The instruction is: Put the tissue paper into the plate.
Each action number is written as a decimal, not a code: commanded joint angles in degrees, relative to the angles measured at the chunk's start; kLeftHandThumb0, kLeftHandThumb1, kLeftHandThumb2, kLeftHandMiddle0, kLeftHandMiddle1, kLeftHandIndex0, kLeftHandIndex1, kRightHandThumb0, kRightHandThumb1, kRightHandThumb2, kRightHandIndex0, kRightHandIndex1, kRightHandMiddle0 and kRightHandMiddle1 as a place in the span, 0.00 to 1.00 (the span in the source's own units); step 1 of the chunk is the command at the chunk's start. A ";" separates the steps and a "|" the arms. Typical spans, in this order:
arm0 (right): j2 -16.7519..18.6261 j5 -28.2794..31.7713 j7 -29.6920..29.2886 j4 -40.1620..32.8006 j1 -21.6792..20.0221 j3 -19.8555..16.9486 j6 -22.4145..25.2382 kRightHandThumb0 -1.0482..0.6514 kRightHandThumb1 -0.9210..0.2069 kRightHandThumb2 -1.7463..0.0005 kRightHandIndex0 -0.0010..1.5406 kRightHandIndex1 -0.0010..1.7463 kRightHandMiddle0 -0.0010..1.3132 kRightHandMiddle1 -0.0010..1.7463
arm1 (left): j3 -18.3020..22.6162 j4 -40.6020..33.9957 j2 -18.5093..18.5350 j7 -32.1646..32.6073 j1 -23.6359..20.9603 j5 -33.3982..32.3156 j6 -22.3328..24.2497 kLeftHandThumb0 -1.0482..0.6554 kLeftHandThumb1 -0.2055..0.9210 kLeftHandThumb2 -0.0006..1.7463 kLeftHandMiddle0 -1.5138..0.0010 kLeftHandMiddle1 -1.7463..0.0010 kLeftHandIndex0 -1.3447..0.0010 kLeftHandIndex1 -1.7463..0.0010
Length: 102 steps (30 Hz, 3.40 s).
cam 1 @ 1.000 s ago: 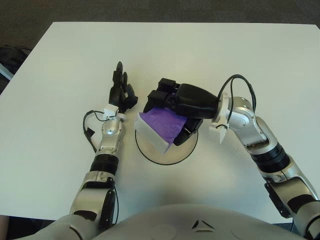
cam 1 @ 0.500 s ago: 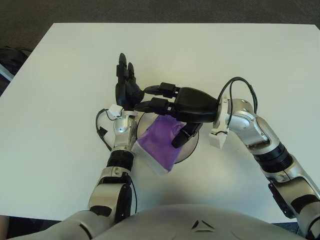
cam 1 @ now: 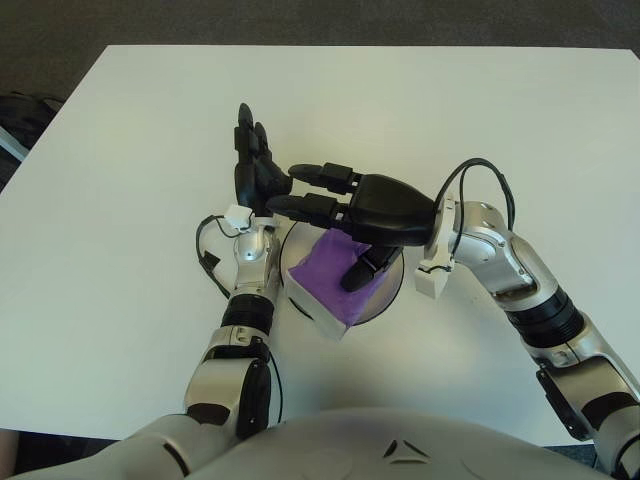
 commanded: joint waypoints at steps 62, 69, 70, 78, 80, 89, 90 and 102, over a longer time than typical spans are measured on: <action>9.29 7.93 -9.25 6.17 -8.25 -11.40 13.97 0.09 0.00 0.56 0.15 0.07 0.00 0.21 | -8.07 -5.81 12.10 0.88 17.79 12.44 16.81 0.12 1.00 0.51 0.96 0.89 1.00 0.84; 9.44 7.72 -11.18 6.73 -8.96 -12.87 15.10 0.08 0.00 0.55 0.15 0.08 0.00 0.27 | -8.04 -2.11 12.61 1.20 16.49 12.22 14.80 0.11 1.00 0.52 0.97 0.90 1.00 0.85; 9.39 7.68 -11.46 6.86 -9.06 -13.13 15.24 0.08 0.00 0.56 0.15 0.08 0.00 0.28 | -8.04 -1.75 12.69 1.26 16.37 12.24 14.61 0.11 1.00 0.52 0.97 0.91 1.00 0.86; 8.84 6.96 -13.21 6.78 -9.96 -15.21 18.47 0.06 0.00 0.59 0.14 0.08 0.00 0.26 | -7.93 0.91 12.64 2.14 15.56 11.92 12.81 0.12 1.00 0.51 0.97 0.92 1.00 0.85; 8.83 7.57 -13.11 6.76 -10.18 -15.51 19.06 0.06 0.00 0.59 0.14 0.08 0.00 0.26 | -8.11 0.40 12.45 2.48 15.76 11.95 12.67 0.12 1.00 0.50 0.96 0.92 1.00 0.85; 9.85 11.65 -12.50 5.92 -10.64 -17.30 24.13 0.05 0.00 0.62 0.12 0.08 0.00 0.27 | -8.53 0.21 12.19 3.28 15.86 11.86 12.25 0.13 1.00 0.50 0.94 0.92 1.00 0.83; 9.94 11.75 -13.49 6.10 -10.18 -18.03 24.27 0.05 0.00 0.62 0.12 0.08 0.00 0.27 | -8.58 0.16 12.15 3.35 15.86 11.89 12.18 0.13 1.00 0.50 0.94 0.92 1.00 0.83; 12.48 12.46 -25.31 15.26 -8.48 -23.25 20.76 0.06 0.00 0.63 0.12 0.08 0.00 0.32 | -8.84 -0.12 11.92 3.93 15.93 11.95 11.71 0.15 1.00 0.50 0.94 0.93 1.00 0.83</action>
